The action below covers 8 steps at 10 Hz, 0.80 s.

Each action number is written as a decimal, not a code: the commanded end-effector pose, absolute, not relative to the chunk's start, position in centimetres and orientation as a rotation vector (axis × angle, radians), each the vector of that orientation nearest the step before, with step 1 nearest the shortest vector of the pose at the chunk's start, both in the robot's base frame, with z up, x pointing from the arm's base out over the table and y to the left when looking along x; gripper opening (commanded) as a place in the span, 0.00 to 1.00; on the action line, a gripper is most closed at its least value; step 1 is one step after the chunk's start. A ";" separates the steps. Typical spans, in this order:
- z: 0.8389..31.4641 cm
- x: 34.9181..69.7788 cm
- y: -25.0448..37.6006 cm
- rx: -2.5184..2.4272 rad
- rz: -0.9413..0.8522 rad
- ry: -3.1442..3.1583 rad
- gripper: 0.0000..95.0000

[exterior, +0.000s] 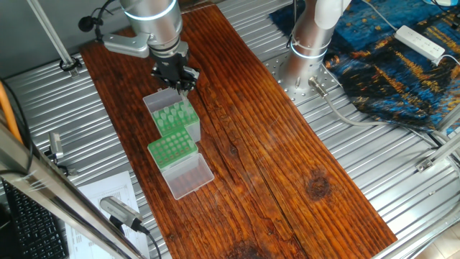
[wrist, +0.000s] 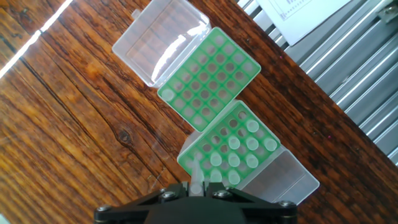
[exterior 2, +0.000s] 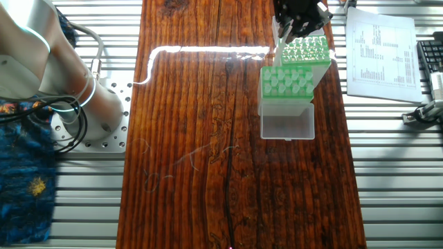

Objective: Transfer all large pipette tips from one holder to another

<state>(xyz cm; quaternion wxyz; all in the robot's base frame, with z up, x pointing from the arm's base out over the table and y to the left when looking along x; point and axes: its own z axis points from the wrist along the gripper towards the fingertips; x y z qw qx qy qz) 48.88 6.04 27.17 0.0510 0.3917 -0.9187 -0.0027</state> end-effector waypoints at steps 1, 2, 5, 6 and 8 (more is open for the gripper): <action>27.1 49.0 6.1 1.185 -0.011 -2.794 0.00; 27.1 49.1 6.1 1.186 -0.010 -2.793 0.00; 26.9 49.0 6.1 1.186 -0.013 -2.792 0.20; 26.8 48.9 6.1 1.184 -0.014 -2.793 0.20; 26.8 48.9 6.1 1.187 -0.015 -2.792 0.20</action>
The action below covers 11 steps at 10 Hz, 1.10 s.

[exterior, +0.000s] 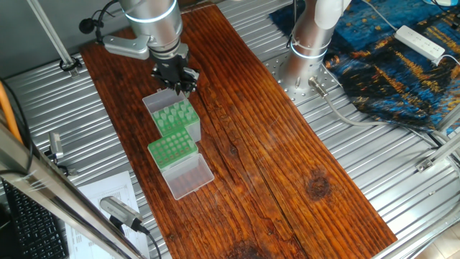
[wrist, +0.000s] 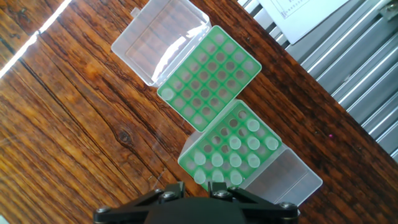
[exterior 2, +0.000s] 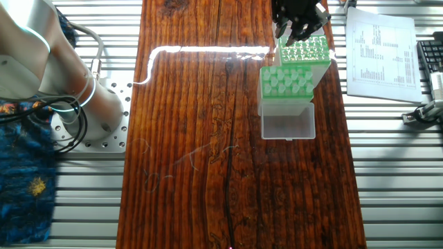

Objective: Transfer all large pipette tips from one holder to another

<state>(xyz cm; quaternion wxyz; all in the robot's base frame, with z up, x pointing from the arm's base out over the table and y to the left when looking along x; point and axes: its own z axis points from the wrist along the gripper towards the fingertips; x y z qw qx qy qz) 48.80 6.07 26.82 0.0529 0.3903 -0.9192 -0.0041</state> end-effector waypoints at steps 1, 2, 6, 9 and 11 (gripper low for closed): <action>26.8 48.9 6.2 1.183 -0.018 -2.791 0.20; 26.8 49.0 6.4 1.176 -0.019 -2.790 0.20; 25.7 50.0 8.3 1.162 -0.033 -2.782 0.20; 24.0 50.2 10.0 1.091 -0.045 -2.819 0.20; 22.8 50.1 11.1 1.027 -0.044 -2.851 0.20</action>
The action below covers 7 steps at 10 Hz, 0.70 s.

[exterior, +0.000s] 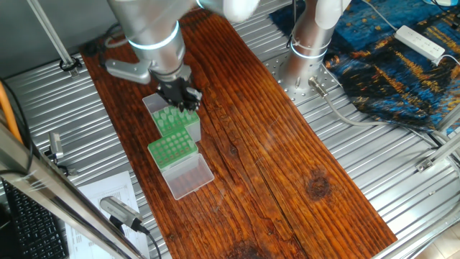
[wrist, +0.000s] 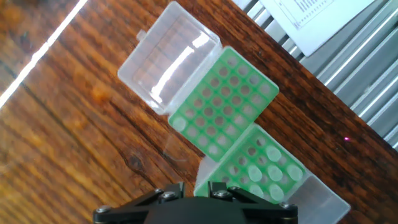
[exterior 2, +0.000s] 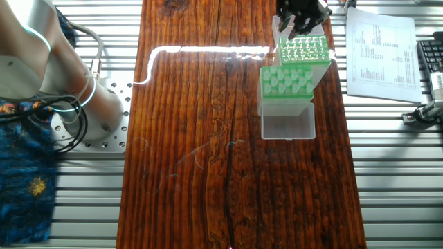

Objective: Transfer all large pipette tips from one holder to another

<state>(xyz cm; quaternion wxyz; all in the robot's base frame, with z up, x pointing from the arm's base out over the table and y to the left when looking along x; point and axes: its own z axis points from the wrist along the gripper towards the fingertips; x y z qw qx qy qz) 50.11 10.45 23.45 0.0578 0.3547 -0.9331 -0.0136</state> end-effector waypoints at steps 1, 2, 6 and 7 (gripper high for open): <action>22.1 50.2 11.9 0.985 -0.042 -2.871 0.20; 21.8 50.5 12.4 0.967 -0.035 -2.880 0.20; 19.3 51.5 14.7 0.900 -0.015 -2.934 0.20; 18.9 51.5 15.0 0.898 -0.003 -2.939 0.20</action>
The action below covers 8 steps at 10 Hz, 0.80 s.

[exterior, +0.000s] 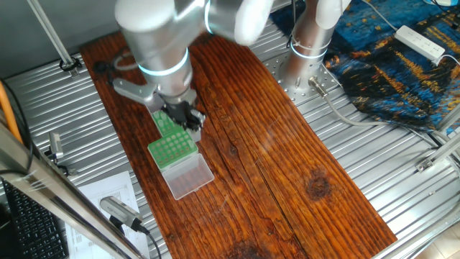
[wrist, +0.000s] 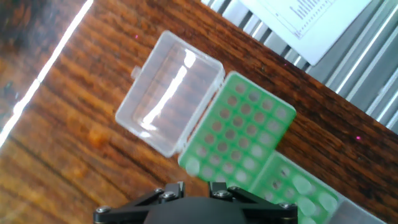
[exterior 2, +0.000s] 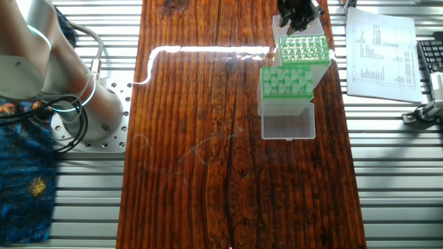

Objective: Transfer all large pipette tips from one holder to another

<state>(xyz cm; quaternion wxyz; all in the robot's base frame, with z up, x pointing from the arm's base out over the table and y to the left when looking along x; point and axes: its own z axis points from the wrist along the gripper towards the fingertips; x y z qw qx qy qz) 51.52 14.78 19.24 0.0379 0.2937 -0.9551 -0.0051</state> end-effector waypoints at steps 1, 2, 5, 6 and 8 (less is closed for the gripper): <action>18.2 51.6 15.0 0.913 0.008 -2.936 0.20; 17.7 51.7 14.9 0.919 0.011 -2.938 0.20; 17.0 51.3 14.8 0.916 0.017 -2.951 0.20; 16.9 51.3 14.9 0.911 0.018 -2.954 0.20; 16.5 51.2 15.0 0.910 0.023 -2.957 0.20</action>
